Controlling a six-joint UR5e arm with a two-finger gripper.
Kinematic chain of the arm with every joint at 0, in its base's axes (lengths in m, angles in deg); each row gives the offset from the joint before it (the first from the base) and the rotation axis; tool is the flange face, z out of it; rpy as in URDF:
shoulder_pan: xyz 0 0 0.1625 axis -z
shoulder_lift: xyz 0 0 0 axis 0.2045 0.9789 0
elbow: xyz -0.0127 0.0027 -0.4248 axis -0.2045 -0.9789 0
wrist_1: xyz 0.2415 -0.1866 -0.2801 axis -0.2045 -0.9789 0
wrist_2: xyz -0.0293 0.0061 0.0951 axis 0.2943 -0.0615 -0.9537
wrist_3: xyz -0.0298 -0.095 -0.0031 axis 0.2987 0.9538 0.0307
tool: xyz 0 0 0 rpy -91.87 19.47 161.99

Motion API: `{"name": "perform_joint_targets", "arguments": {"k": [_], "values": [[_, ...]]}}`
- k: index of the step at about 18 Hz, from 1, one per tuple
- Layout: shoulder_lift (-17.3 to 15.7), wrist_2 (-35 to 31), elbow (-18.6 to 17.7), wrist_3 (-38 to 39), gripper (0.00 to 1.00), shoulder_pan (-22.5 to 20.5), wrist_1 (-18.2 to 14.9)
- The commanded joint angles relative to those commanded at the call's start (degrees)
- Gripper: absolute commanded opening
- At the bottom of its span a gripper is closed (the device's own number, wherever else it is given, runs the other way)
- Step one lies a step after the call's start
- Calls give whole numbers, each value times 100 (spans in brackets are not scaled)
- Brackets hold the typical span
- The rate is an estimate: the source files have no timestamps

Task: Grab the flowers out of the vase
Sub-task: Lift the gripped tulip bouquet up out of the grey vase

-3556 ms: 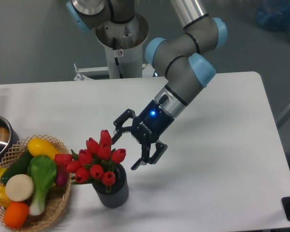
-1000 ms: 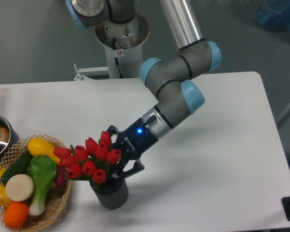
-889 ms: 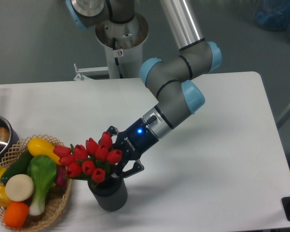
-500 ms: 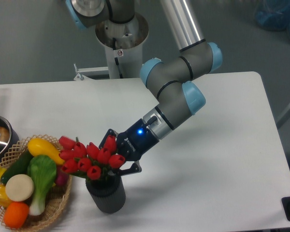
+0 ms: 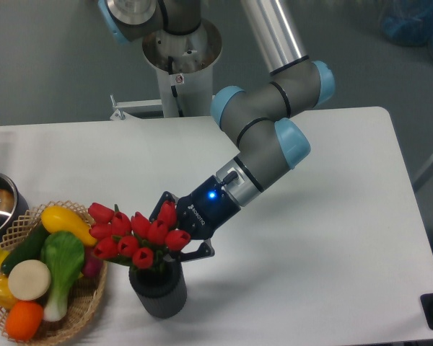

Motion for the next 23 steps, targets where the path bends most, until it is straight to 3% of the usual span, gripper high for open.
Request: {"name": "perform_joint_targets", "arguments": {"k": [5,13,23], "values": [[-131,0,308,782,37,-26,0],[-351,157,247,933,37,-9,0],[-571,316,527,1564,37,-18,0]]}}
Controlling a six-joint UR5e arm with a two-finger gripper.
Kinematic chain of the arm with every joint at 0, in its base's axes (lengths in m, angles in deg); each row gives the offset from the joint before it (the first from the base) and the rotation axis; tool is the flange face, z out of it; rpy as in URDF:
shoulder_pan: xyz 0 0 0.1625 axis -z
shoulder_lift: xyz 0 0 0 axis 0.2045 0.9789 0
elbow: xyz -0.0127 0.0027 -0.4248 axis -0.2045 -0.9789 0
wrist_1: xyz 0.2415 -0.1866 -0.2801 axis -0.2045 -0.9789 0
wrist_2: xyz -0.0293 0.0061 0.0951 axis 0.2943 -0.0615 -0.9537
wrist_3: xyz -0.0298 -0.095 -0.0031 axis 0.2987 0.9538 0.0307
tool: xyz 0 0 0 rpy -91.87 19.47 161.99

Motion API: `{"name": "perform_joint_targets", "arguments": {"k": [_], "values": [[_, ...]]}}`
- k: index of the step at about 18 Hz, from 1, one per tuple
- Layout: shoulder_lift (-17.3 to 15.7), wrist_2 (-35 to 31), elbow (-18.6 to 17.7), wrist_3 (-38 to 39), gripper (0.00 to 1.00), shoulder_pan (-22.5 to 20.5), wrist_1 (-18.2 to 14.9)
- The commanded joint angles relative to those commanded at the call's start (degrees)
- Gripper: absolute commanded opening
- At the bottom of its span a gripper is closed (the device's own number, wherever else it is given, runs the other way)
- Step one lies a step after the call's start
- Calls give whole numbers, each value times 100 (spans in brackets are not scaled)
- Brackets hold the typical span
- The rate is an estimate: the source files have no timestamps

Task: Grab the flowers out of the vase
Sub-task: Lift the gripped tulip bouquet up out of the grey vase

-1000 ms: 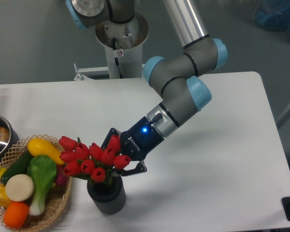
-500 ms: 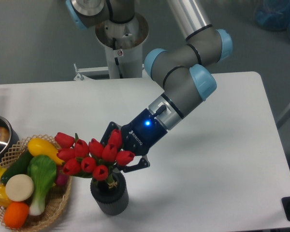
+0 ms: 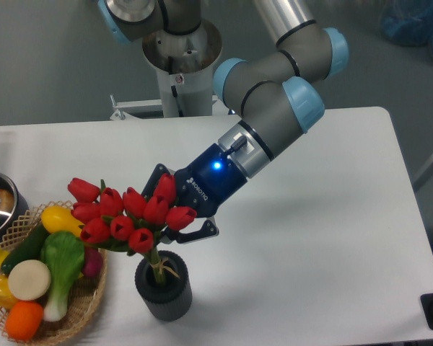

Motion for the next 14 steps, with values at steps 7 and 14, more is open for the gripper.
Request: {"name": "perform_joint_targets", "arguments": {"k": [7,14], "values": [[-202,9,71,432,37,-44,0],[-510,228,176,924,37,-132,-9]]}}
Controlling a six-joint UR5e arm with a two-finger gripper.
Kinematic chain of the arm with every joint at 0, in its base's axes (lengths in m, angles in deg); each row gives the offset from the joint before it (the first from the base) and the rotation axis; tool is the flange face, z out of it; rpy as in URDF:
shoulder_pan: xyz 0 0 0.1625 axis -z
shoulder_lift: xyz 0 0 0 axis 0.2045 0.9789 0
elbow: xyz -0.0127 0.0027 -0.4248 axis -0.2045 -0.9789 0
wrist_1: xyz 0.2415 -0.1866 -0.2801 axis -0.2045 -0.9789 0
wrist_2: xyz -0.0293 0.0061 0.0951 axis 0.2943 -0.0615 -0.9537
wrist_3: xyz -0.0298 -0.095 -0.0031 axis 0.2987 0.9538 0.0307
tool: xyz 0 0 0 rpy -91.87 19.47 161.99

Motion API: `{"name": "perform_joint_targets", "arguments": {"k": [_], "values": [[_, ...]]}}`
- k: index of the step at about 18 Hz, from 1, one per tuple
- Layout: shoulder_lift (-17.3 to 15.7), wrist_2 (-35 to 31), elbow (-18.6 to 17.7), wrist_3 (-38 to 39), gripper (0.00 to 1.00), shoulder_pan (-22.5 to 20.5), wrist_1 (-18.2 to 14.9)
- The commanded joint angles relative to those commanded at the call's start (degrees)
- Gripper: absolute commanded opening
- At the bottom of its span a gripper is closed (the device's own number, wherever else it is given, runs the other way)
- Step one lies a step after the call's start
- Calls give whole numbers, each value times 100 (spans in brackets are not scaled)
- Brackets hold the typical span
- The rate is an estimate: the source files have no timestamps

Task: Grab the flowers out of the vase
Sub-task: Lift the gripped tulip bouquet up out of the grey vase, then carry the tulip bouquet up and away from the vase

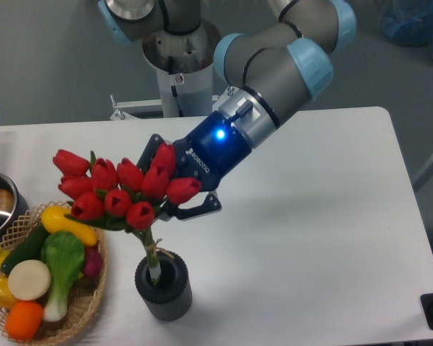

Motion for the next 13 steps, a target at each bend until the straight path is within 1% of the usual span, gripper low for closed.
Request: {"name": "perform_joint_targets", "arguments": {"k": [5,8,10,13], "values": [[-71,-9,9,18,37,-26,0],[-62,-9,0,140,37,-377,-9],[-62,-17,0,176,37,-684,-9],[-53,-61,-9,167,37,-983,-9]]}}
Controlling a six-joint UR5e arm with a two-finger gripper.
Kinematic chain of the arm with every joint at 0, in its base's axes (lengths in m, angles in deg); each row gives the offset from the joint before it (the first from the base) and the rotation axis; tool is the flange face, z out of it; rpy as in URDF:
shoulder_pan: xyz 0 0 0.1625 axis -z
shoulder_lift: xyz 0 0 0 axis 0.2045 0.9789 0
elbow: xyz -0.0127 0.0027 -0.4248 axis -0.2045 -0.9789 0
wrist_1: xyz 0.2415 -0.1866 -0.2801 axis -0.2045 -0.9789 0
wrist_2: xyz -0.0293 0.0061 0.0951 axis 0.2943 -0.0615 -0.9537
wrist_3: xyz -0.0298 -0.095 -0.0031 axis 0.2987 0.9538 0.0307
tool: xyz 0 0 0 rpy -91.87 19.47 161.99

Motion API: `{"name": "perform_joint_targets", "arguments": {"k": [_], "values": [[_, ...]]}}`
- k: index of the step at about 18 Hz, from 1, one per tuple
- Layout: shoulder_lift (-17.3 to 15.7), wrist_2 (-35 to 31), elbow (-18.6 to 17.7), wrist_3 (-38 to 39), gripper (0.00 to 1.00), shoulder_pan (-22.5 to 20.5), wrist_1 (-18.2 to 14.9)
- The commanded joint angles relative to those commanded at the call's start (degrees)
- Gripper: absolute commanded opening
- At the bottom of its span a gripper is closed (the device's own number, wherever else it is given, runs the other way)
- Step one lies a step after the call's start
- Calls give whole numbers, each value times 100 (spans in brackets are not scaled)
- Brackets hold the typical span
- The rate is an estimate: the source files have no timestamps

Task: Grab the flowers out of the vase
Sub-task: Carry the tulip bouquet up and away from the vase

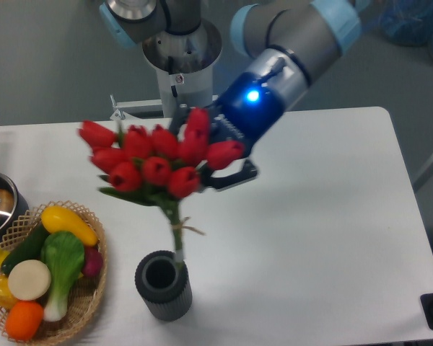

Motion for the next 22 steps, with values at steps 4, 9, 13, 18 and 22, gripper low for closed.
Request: {"name": "perform_joint_targets", "arguments": {"k": [4,9,13,18,22], "values": [[-18,-35,9,-18,37,-326,0],[17,-44,35,-61,37,-467,9],[44,-44,105,-62,37,-546,9],[44,-44,97,-79,37,-651,9],[44,-44,79,-149,37,-669,9]]}}
